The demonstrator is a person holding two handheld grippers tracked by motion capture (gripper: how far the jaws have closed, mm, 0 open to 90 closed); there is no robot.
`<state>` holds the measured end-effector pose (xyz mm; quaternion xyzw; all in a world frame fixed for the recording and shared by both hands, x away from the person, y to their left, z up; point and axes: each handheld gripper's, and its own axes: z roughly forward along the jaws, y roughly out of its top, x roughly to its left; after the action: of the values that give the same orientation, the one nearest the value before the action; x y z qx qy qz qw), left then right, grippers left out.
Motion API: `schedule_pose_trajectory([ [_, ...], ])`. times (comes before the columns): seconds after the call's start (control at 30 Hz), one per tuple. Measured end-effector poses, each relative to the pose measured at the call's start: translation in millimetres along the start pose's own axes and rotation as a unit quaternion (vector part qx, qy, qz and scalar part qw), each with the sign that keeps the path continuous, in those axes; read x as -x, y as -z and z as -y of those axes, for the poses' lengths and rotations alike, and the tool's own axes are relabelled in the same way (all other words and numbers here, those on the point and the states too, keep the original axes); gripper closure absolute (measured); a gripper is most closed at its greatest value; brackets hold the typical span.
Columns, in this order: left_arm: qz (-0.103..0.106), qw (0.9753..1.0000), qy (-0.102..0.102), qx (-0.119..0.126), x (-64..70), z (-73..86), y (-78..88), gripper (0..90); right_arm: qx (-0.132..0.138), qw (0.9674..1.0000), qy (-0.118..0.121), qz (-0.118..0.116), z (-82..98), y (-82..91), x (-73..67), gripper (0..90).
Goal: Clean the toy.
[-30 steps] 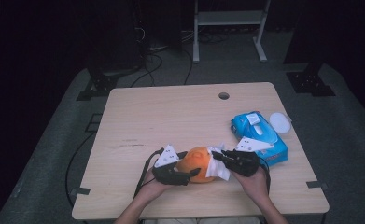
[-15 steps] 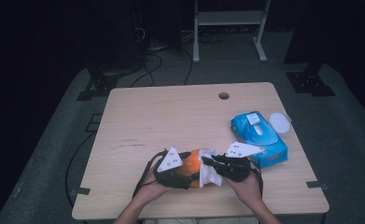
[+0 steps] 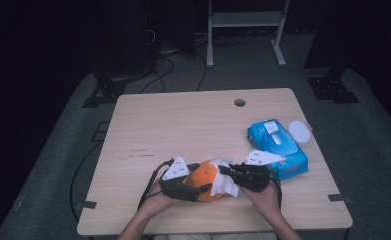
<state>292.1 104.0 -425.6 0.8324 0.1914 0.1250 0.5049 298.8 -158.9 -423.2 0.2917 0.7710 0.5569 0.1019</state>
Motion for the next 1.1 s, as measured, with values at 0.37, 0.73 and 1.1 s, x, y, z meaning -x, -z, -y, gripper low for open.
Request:
schedule_pose_trajectory([
  [0.37, 0.012, 0.9991, -0.041, 0.002, 6.5, 1.6, 1.3, 43.9, -0.010, 0.9991, -0.033, 0.024, 6.8, 2.7, 16.3, 83.0],
  [0.73, -0.020, 0.9993, 0.030, 0.012, 1.4, -3.3, -1.3, 14.7, -0.021, 0.9984, -0.046, 0.025, 7.4, 0.8, 20.4, 83.0],
  [1.1, -0.043, 0.9978, -0.043, 0.027, 10.6, -6.9, 6.0, 47.5, 0.001, 0.9969, -0.078, -0.003, 4.6, 6.3, 15.9, 83.6],
])
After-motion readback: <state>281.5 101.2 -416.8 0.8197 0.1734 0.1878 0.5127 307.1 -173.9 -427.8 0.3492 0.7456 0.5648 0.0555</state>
